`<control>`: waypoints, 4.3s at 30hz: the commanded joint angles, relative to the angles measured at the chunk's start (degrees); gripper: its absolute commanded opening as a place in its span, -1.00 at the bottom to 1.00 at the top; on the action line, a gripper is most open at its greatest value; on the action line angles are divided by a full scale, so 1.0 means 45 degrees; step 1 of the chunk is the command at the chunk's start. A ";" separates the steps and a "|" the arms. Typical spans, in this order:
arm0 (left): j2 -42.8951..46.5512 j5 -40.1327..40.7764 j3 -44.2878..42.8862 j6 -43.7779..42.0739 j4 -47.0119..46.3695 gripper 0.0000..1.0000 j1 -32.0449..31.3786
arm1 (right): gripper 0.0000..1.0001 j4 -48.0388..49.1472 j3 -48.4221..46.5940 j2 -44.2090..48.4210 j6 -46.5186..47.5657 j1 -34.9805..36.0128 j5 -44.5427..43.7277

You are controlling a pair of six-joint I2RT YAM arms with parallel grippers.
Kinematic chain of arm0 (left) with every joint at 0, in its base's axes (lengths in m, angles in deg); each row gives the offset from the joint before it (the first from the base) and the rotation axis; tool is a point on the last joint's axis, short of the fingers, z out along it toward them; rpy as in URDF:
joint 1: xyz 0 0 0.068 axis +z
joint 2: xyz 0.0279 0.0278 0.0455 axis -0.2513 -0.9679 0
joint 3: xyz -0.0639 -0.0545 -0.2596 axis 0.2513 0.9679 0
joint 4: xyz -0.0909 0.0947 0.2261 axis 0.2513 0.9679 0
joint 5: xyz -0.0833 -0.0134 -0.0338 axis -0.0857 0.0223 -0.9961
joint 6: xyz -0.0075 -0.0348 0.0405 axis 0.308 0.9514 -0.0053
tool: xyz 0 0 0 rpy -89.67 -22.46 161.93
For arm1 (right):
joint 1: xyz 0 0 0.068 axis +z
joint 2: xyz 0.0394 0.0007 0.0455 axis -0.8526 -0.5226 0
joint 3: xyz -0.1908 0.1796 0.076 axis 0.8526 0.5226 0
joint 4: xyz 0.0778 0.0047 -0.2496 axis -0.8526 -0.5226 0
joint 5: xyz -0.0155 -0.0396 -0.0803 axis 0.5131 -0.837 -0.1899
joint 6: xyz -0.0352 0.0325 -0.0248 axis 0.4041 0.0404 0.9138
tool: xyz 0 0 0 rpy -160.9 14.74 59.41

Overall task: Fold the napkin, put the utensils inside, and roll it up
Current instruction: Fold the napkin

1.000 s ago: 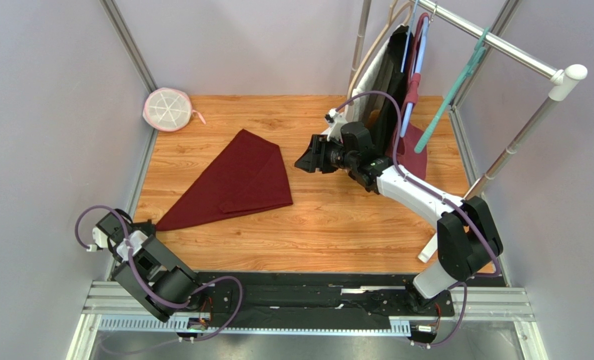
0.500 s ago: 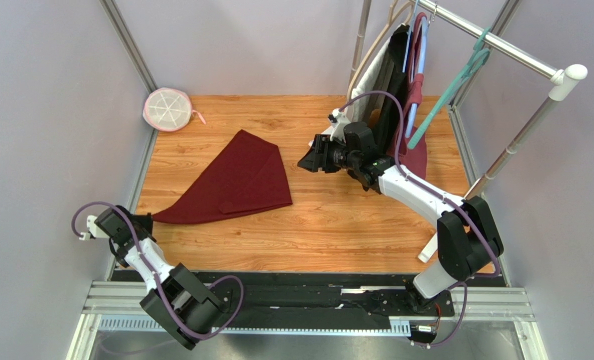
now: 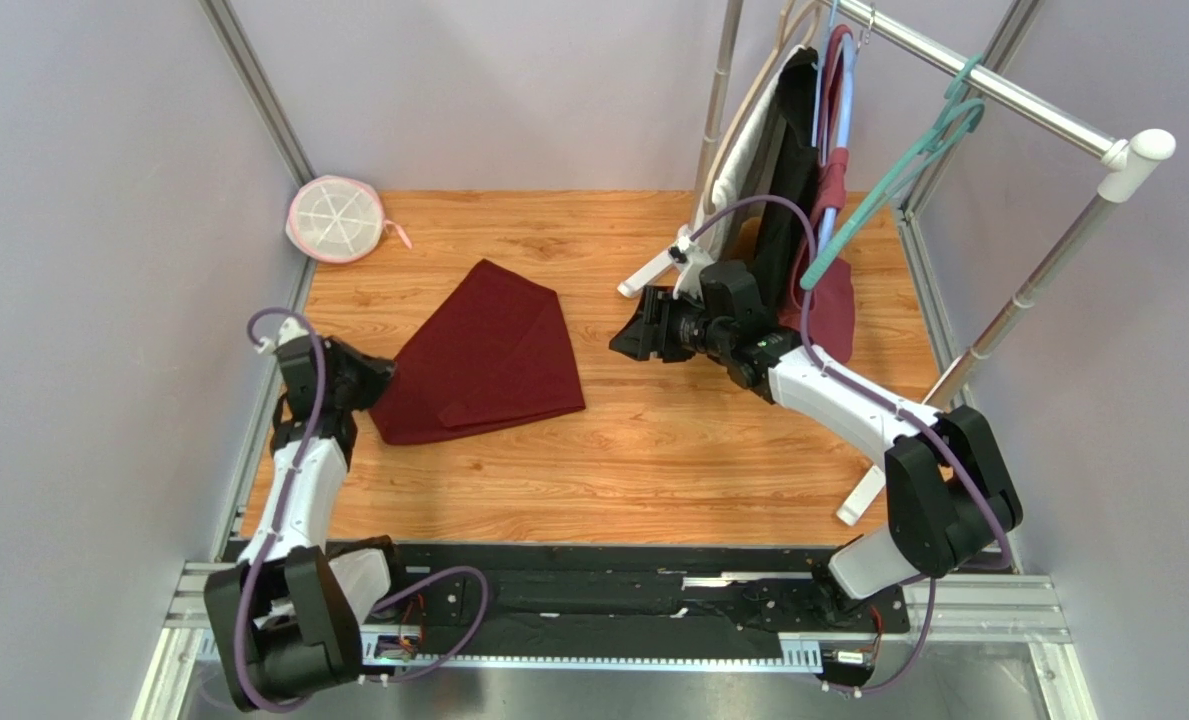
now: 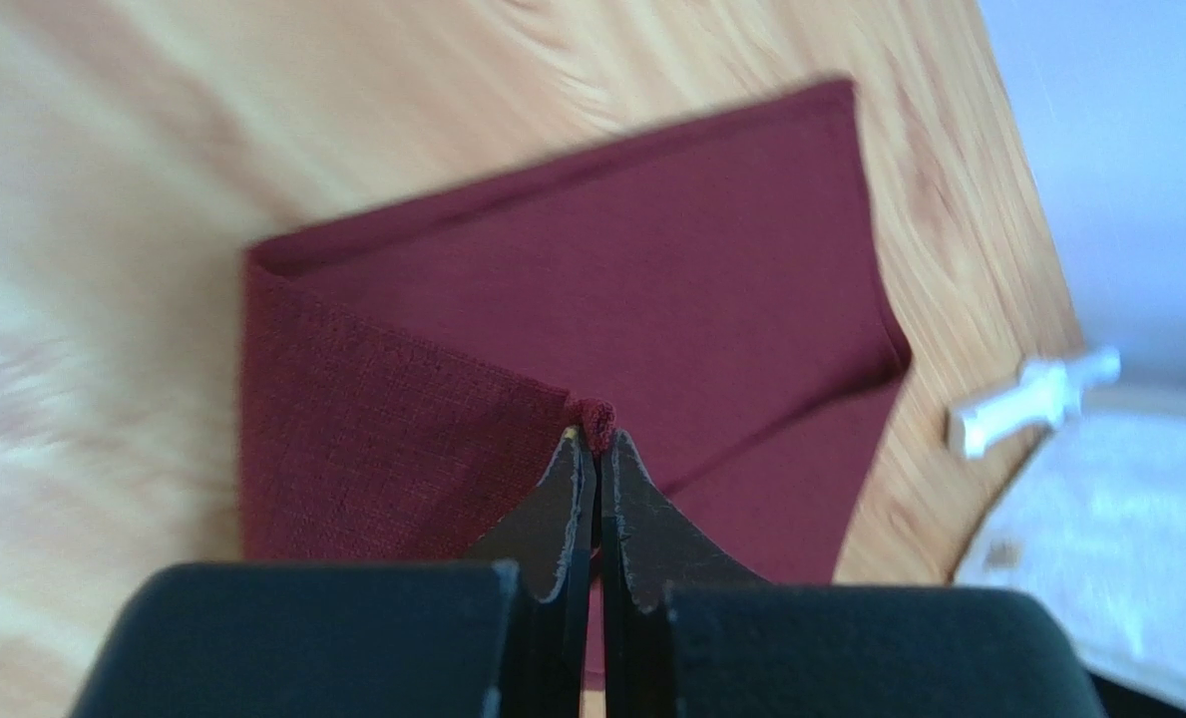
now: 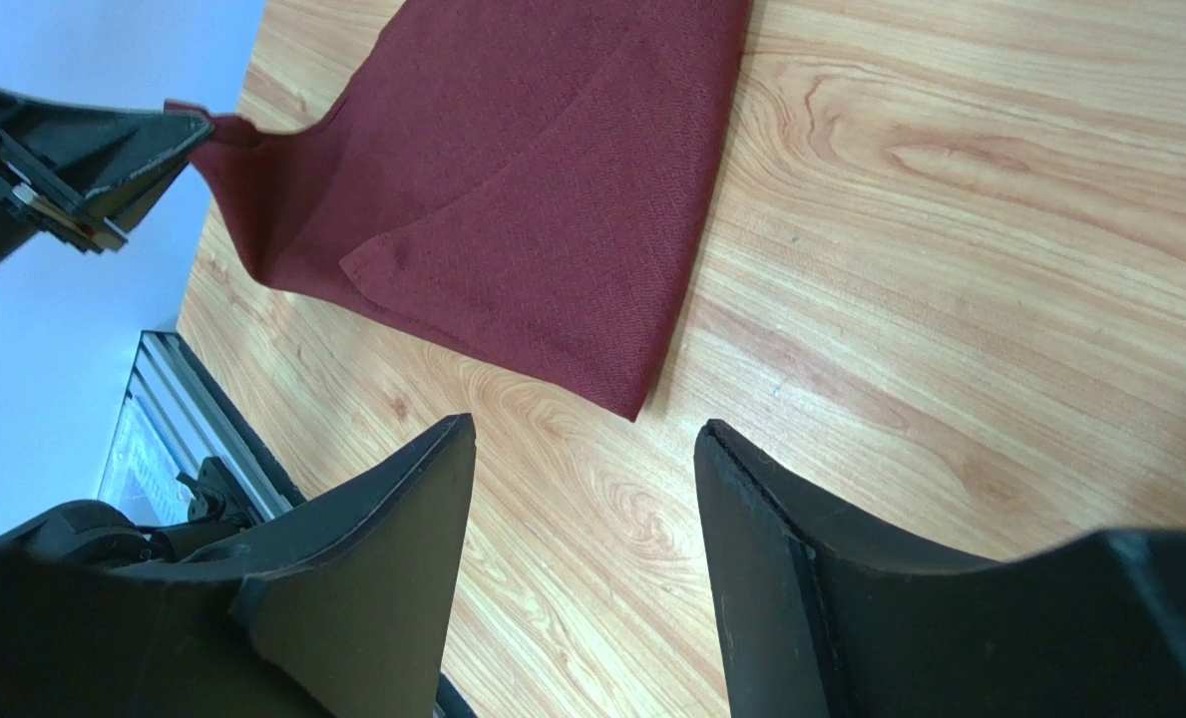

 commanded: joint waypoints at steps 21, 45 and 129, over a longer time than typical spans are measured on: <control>-0.4693 -0.2128 -0.3513 -0.3356 -0.4256 -1.00 -0.6306 | 0.19 0.0562 0.1068 0.1112 0.0106 -0.0099 -0.0866; -0.5239 -0.0819 -0.2966 -0.5798 -0.2929 -1.00 -0.8688 | 0.18 0.0854 0.1068 0.0292 -0.0129 -0.0119 -0.0476; -0.1101 0.0996 0.1155 -0.1814 0.0724 0.11 -0.4295 | -0.24 0.1245 -0.3326 -0.6544 -0.0969 0.2557 0.1223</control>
